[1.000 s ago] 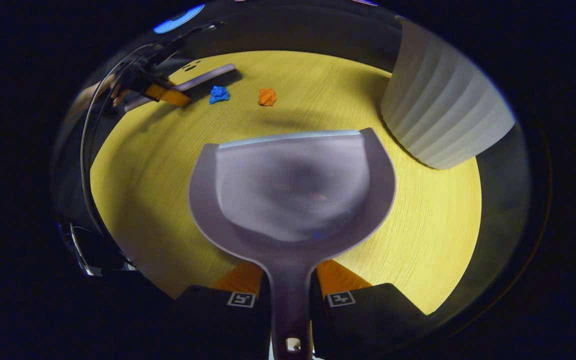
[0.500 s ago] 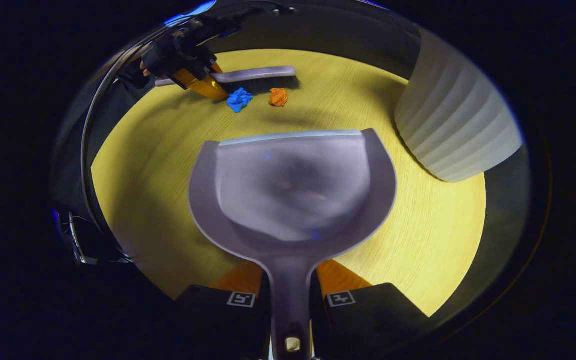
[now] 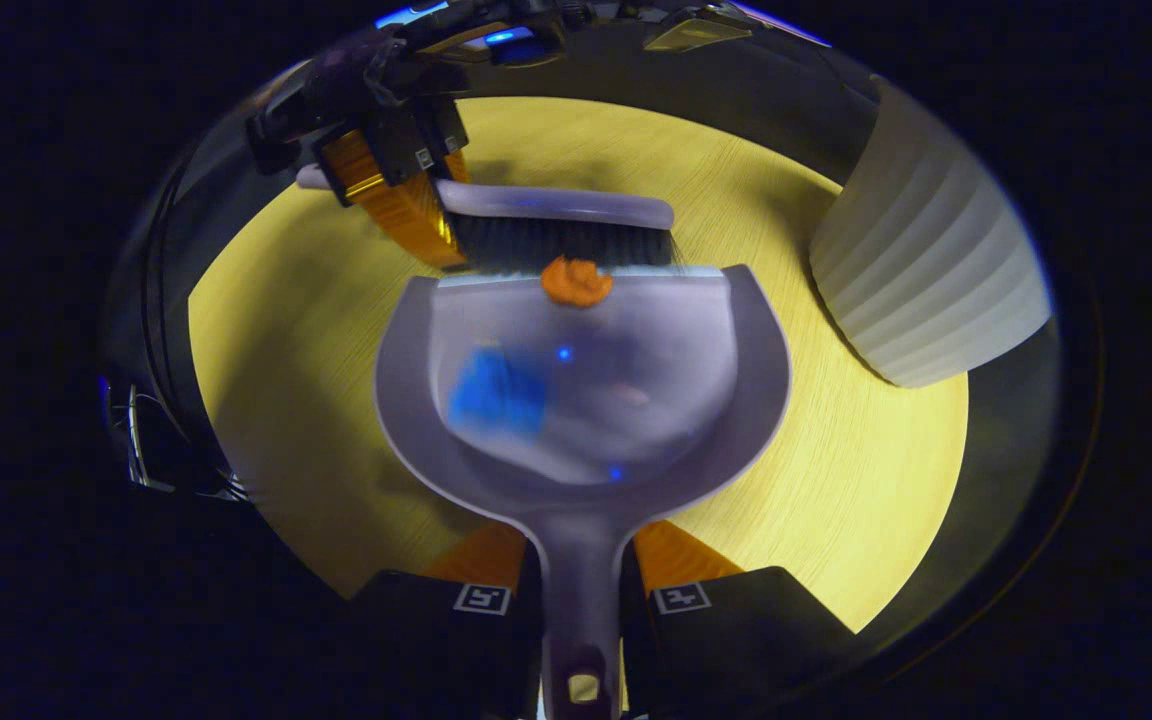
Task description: Pick up the small broom and dustpan from the desktop, sweep the trash into the dustpan with the broom, and then empty the trash into the garbage bin.
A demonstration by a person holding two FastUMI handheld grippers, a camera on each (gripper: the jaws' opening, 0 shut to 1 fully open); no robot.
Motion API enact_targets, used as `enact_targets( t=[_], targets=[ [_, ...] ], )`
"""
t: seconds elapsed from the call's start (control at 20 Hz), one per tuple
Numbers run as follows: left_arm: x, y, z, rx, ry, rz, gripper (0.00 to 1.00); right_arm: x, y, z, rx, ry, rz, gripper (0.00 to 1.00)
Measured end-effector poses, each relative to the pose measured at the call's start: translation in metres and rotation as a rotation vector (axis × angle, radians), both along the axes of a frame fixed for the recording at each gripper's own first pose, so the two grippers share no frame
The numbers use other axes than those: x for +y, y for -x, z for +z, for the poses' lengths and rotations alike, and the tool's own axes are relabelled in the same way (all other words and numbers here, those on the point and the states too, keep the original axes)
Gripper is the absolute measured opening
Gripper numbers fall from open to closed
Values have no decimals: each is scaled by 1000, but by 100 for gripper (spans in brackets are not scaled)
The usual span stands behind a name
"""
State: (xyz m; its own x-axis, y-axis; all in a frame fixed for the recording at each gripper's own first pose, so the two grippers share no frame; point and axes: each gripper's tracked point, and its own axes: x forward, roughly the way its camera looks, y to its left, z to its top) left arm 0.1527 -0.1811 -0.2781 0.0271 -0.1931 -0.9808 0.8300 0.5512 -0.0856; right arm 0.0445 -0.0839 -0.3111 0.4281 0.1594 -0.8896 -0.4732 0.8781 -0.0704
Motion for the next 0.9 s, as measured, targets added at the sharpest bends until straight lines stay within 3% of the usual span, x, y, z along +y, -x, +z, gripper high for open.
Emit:
enact_targets(
  t=[0.1,0.65,0.9],
  targets=[
    [-7,20,-1,40,49,58,24,0,-5,2,-1,-8,-9,37],
    [3,36,39,-254,199,186,24,-12,-4,8,-51,-29,-42,37],
    [44,49,43,-402,243,318,24,-27,-7,16,-77,-37,-65,37]
  ],
)
